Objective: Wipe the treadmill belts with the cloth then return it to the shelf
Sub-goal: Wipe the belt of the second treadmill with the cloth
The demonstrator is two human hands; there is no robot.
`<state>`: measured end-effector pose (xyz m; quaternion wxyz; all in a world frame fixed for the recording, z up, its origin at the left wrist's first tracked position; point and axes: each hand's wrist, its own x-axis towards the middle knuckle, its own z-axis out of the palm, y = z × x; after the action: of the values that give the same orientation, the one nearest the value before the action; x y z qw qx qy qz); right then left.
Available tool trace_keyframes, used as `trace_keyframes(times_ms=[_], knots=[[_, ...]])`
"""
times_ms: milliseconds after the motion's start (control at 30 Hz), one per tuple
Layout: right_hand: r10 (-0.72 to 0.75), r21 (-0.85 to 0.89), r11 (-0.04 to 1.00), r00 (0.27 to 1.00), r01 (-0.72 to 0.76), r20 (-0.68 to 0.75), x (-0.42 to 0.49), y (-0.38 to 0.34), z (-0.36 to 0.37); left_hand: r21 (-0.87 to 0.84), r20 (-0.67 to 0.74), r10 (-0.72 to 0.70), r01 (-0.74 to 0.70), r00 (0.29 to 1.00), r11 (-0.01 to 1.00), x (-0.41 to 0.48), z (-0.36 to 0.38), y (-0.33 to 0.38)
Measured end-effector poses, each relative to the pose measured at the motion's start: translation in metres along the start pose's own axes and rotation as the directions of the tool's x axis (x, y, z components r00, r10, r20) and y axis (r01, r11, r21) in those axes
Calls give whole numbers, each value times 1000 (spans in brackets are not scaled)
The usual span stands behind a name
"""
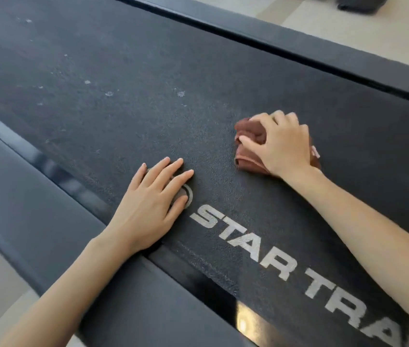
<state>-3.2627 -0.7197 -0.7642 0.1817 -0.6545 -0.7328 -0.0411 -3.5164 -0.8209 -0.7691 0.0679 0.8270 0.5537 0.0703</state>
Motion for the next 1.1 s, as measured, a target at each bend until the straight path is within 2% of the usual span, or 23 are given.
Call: trace_keyframes(times_ms=[67, 133, 200, 333, 467, 567, 700, 833, 933, 1000, 1100], knots=[[156, -42, 987, 987, -154, 40, 45, -1, 15, -4, -20, 5, -5, 1000, 1000, 0, 2, 1], [237, -65, 970, 970, -233, 58, 62, -6, 22, 3, -8, 16, -16, 1000, 1000, 0, 2, -1], [223, -51, 974, 973, -221, 54, 50, -15, 18, 3, 31, 66, -67, 997, 998, 1, 0, -8], [105, 17, 994, 993, -106, 58, -37, -38, -15, 42, 113, 293, -299, 950, 953, 15, -13, -51], [55, 36, 998, 996, -57, 64, -148, -75, -48, 7, 101, 306, -309, 947, 951, 26, -19, -86], [57, -20, 998, 995, -55, 81, -190, -87, -56, -45, 55, 316, -314, 947, 948, 22, -15, -88], [134, -9, 991, 988, -134, 70, -146, -97, -45, -53, 13, 321, -320, 947, 946, 20, -7, -92], [271, -90, 959, 963, -270, -1, -61, -99, -10, -57, 12, 352, -350, 936, 935, 24, -3, -95], [361, -167, 921, 932, -351, 33, -18, -100, 6, -56, -5, 359, -359, 933, 932, 26, -2, -95], [370, -175, 918, 928, -357, 47, -16, -100, 8, -66, -17, 316, -317, 948, 946, 26, -2, -96], [304, -100, 949, 951, -298, 50, -50, -107, -7, -97, -12, 218, -218, 976, 971, 26, -4, -96]])
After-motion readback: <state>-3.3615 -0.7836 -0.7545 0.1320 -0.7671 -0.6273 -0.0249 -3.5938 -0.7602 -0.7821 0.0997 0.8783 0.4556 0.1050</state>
